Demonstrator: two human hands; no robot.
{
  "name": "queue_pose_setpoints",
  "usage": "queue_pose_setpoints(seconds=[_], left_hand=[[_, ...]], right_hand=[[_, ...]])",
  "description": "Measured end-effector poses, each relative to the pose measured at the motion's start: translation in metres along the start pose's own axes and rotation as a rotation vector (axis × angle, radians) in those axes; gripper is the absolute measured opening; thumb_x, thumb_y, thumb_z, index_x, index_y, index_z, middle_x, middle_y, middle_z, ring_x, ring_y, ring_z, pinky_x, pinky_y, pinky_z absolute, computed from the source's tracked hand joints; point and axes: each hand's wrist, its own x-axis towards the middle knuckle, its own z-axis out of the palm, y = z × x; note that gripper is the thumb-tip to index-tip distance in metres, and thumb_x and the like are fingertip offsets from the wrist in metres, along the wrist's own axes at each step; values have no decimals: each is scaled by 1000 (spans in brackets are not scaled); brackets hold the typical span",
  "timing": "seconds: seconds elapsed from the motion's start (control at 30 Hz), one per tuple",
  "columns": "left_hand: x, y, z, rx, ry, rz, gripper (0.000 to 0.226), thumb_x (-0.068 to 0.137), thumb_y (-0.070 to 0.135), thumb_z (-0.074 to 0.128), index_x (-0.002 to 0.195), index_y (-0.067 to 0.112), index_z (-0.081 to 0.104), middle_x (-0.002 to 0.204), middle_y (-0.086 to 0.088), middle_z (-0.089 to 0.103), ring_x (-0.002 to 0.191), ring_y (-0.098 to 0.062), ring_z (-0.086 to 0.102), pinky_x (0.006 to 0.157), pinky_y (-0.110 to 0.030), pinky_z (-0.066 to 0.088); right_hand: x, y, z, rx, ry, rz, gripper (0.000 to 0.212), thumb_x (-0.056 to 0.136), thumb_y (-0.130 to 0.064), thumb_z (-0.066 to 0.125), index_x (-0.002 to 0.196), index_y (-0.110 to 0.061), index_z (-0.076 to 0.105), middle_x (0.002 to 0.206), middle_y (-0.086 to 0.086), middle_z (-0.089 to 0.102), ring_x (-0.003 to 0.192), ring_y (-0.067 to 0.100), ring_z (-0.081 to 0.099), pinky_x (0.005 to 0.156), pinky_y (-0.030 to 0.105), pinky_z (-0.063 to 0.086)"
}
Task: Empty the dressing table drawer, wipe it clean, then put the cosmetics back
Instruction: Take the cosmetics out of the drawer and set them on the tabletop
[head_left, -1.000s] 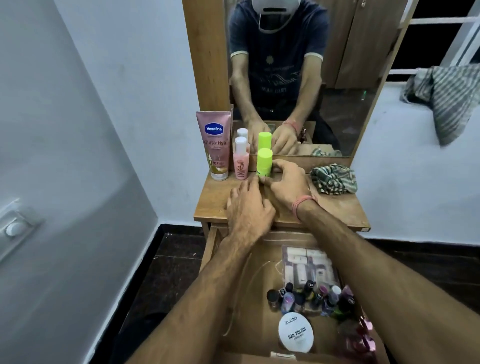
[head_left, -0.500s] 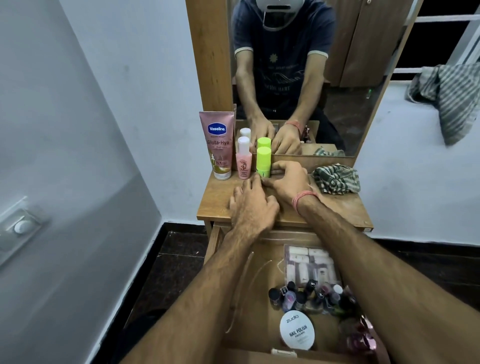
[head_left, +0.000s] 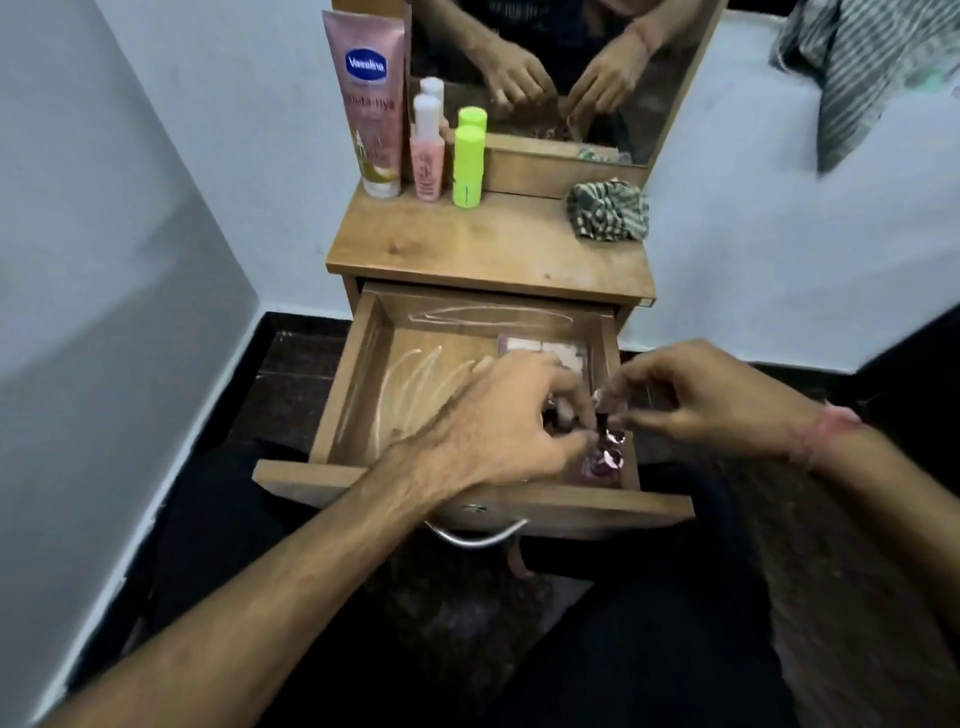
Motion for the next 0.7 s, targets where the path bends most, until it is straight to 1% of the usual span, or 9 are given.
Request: queue_pose_setpoints(seconds=[0.07,0.17,0.23,0.3,0.33,0.43,0.57,0.67,0.7], left_hand=[[-3,2,6,30,-106,17,17,84,49,86,99,41,83,87,22,67,87,6,60,83,-33,57],[0,-1,11,-1,-201,-12,23,87,47,91,108,42,84,92,26,68,86,11,57,72,-23,47],[4,-2,13,-11,-225,-20,26,86,45,95,110,41,85,92,25,70,87,11,59,73,-23,50],[8,-3,14,11,-269,-21,29,84,43,98,111,41,86,93,24,73,91,8,65,81,-24,58],[10,-3,15,24,-295,-21,30,84,42,98,111,40,86,92,24,74,91,7,67,83,-24,60],[16,-2,15,91,-328,-14,28,83,43,98,109,41,87,89,23,75,86,7,69,79,-22,58],[22,6,14,238,-301,46,26,84,54,95,105,41,86,86,24,75,85,2,70,80,-25,59],[24,11,17,306,-298,89,25,88,58,89,104,39,86,86,23,77,87,0,72,84,-26,60],[25,12,18,314,-304,93,24,90,58,87,104,38,86,87,23,77,87,-1,72,84,-25,60]], right_hand=[[-13,5,6,-20,9,-8,15,92,-24,84,103,-34,83,91,-28,74,87,-17,66,73,6,45],[-19,10,12,-14,19,-10,22,92,-20,83,109,-35,82,95,-31,73,91,-20,64,76,1,43],[-18,12,16,-39,24,-9,25,90,-19,83,110,-35,81,92,-39,67,91,-22,62,76,2,42],[-15,12,20,-73,22,5,27,88,-18,82,108,-35,81,87,-48,57,85,-23,60,73,3,41],[-12,12,22,-92,23,12,26,87,-19,81,107,-35,80,83,-49,53,80,-22,59,71,4,39],[-6,11,28,-165,24,26,22,84,-26,84,104,-36,80,78,-38,54,73,-14,53,67,12,37],[-2,9,30,-210,13,43,12,83,-32,80,95,-33,79,79,-24,63,76,3,58,69,28,47],[0,6,28,-236,-13,80,5,83,-34,77,81,-33,72,77,-20,67,77,10,62,70,32,52],[2,6,28,-239,-18,95,13,83,-33,77,74,-33,67,74,-19,67,75,10,62,68,31,50]])
